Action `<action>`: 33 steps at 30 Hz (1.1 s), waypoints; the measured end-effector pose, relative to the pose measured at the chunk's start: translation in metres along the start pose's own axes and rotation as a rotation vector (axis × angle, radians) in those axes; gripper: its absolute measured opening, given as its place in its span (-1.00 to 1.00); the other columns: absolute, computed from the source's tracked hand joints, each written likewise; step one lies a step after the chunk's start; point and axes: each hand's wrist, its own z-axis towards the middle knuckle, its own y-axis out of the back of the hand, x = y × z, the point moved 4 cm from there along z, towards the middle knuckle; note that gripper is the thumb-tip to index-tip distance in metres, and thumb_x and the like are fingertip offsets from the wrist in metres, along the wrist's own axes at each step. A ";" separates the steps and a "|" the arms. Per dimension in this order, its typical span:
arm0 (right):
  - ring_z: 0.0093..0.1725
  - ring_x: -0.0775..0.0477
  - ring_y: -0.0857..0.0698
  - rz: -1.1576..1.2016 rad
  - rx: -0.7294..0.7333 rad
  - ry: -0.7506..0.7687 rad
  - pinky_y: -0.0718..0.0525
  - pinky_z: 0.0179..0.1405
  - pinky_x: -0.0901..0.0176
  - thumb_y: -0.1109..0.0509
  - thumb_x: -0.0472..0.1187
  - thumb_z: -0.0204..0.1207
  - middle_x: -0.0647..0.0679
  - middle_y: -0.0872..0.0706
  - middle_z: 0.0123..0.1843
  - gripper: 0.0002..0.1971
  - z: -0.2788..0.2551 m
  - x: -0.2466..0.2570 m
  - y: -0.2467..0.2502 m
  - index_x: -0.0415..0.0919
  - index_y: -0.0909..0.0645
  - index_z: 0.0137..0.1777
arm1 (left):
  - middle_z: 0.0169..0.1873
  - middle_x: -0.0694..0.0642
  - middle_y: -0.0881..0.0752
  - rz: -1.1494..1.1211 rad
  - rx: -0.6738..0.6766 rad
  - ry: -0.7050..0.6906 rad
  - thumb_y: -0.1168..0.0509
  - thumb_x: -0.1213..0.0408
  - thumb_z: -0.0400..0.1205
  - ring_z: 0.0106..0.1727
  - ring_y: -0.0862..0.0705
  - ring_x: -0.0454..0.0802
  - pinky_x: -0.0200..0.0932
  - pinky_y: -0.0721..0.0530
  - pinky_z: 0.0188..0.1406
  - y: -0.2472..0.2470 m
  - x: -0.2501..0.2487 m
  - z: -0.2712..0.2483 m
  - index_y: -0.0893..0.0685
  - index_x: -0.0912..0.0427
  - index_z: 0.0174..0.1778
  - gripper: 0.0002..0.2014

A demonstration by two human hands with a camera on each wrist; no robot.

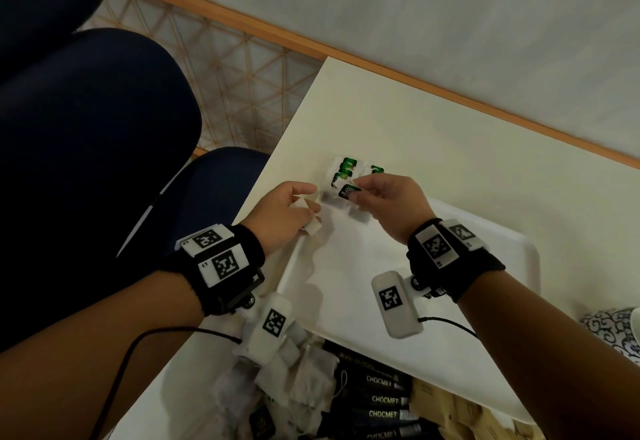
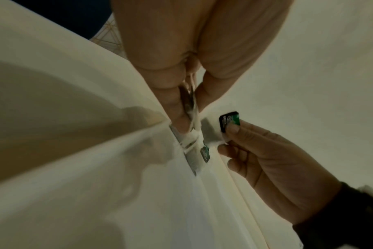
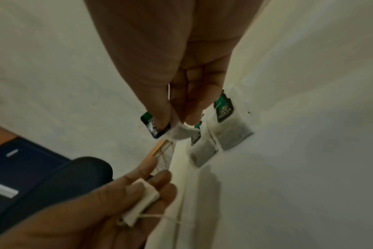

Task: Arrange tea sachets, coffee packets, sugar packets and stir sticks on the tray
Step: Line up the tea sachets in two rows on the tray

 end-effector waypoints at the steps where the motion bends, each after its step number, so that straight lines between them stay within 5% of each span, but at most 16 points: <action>1: -0.31 0.15 -0.67 -0.057 0.031 0.005 -0.54 -0.27 0.42 -0.48 -0.22 0.49 0.02 -0.74 -0.26 -0.91 0.000 0.001 -0.001 0.00 -0.71 -0.08 | -0.01 0.12 -0.69 -0.014 -0.029 -0.008 -0.22 0.53 0.65 0.03 -0.72 0.07 -0.15 -0.75 -0.11 0.004 -0.001 0.000 -0.56 0.10 0.18 -0.72; 3: -0.39 0.30 -0.60 -0.170 0.097 0.012 -0.45 -0.38 0.60 -0.46 -0.21 0.51 0.15 -0.69 -0.32 -0.89 0.001 0.001 -0.006 -0.04 -0.72 0.00 | -0.07 0.09 -0.70 -0.052 -0.068 -0.018 -0.23 0.49 0.65 0.01 -0.71 0.04 -0.01 -0.73 0.07 0.011 -0.005 0.001 -0.60 0.08 0.09 -0.77; 6: -0.40 0.29 -0.55 -0.250 0.135 0.012 -0.43 -0.43 0.60 -0.44 -0.18 0.53 0.22 -0.61 -0.38 -0.88 0.005 0.001 -0.013 -0.07 -0.74 0.04 | -0.06 0.08 -0.67 -0.091 -0.080 -0.012 -0.16 0.56 0.63 0.11 -0.68 0.06 0.03 -0.68 0.19 0.017 -0.009 0.002 -0.62 0.06 0.06 -0.70; 11: -0.18 0.05 -0.65 -0.274 0.094 -0.035 -0.62 -0.08 0.26 -0.42 -0.18 0.54 0.04 -0.72 -0.17 -0.78 0.021 0.000 -0.020 -0.15 -0.73 0.16 | 0.04 0.14 -0.66 -0.064 -0.048 -0.001 -0.05 0.67 0.58 0.15 -0.67 0.09 -0.03 -0.70 0.11 0.020 -0.006 0.004 -0.60 0.08 0.11 -0.57; 14: -0.03 -0.01 -0.66 -0.349 0.055 -0.026 -0.52 -0.05 0.30 -0.40 -0.18 0.55 -0.04 -0.74 -0.07 -0.76 0.029 0.000 -0.017 -0.12 -0.72 0.19 | 0.01 0.13 -0.65 -0.064 -0.036 0.007 -0.04 0.68 0.58 0.13 -0.66 0.09 0.00 -0.71 0.13 0.019 -0.002 0.005 -0.61 0.06 0.07 -0.56; 21: -0.26 0.22 -0.57 -0.294 -0.091 0.128 -0.48 -0.19 0.40 -0.41 -0.17 0.51 0.03 -0.67 -0.07 -0.86 0.019 0.005 -0.008 0.06 -0.71 0.01 | -0.02 0.09 -0.70 -0.057 -0.007 0.002 -0.06 0.65 0.63 0.07 -0.69 0.08 0.05 -0.68 0.19 0.007 0.000 0.006 -0.61 0.07 0.10 -0.60; 28: -0.14 0.16 -0.66 -0.157 0.063 0.129 -0.63 -0.12 0.35 -0.54 0.08 0.38 0.19 -0.68 -0.08 -0.78 -0.023 0.010 -0.021 0.19 -0.69 0.02 | 0.04 0.17 -0.70 -0.144 0.057 -0.022 -0.17 0.62 0.63 0.00 -0.70 0.03 -0.20 -0.77 -0.05 -0.014 -0.002 0.003 -0.63 0.09 0.08 -0.67; 33: -0.31 0.29 -0.64 -0.076 0.036 0.095 -0.56 -0.25 0.51 -0.46 -0.18 0.49 0.25 -0.69 -0.30 -0.83 -0.029 0.003 -0.020 0.17 -0.68 -0.09 | -0.07 0.17 -0.74 -0.148 0.078 -0.032 -0.25 0.53 0.65 -0.17 -0.72 -0.02 -0.13 -0.77 -0.07 -0.022 -0.002 0.000 -0.66 0.11 0.07 -0.76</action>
